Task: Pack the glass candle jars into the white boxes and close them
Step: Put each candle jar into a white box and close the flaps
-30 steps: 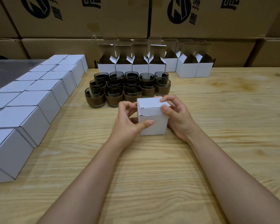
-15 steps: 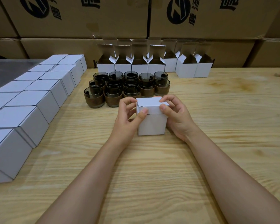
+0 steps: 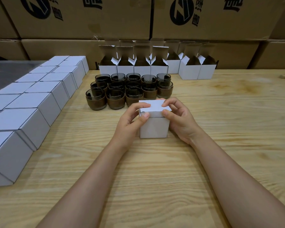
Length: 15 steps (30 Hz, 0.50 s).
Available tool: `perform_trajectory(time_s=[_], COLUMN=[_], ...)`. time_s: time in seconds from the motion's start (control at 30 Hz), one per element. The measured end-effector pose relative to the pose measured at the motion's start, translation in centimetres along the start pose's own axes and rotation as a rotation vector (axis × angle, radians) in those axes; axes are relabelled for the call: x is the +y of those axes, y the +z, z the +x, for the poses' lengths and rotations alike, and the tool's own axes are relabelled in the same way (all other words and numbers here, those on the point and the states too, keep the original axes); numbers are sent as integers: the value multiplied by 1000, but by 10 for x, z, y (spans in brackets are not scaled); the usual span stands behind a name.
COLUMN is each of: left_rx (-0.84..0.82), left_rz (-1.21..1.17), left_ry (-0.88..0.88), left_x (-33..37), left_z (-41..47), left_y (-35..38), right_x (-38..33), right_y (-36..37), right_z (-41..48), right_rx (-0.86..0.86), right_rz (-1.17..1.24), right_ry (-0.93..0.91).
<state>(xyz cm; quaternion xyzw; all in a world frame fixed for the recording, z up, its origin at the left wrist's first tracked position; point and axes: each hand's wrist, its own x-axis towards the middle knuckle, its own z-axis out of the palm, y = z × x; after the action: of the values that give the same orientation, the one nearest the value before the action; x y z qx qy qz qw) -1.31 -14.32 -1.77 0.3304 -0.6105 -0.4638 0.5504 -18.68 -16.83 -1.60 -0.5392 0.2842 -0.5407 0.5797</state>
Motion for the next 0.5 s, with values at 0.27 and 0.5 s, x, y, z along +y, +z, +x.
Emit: perform_trajectory(time_s=[0.27, 0.5], left_rx=[91, 189], left_rz=[78, 393], left_ry=[21, 85], left_x=[-5, 1], left_z=[2, 2], left_y=[2, 8], right_x=[-3, -2], right_y=[-3, -7], right_z=[1, -3], right_rx=[-45, -79], right_rz=[9, 3], right_ry=[83, 51])
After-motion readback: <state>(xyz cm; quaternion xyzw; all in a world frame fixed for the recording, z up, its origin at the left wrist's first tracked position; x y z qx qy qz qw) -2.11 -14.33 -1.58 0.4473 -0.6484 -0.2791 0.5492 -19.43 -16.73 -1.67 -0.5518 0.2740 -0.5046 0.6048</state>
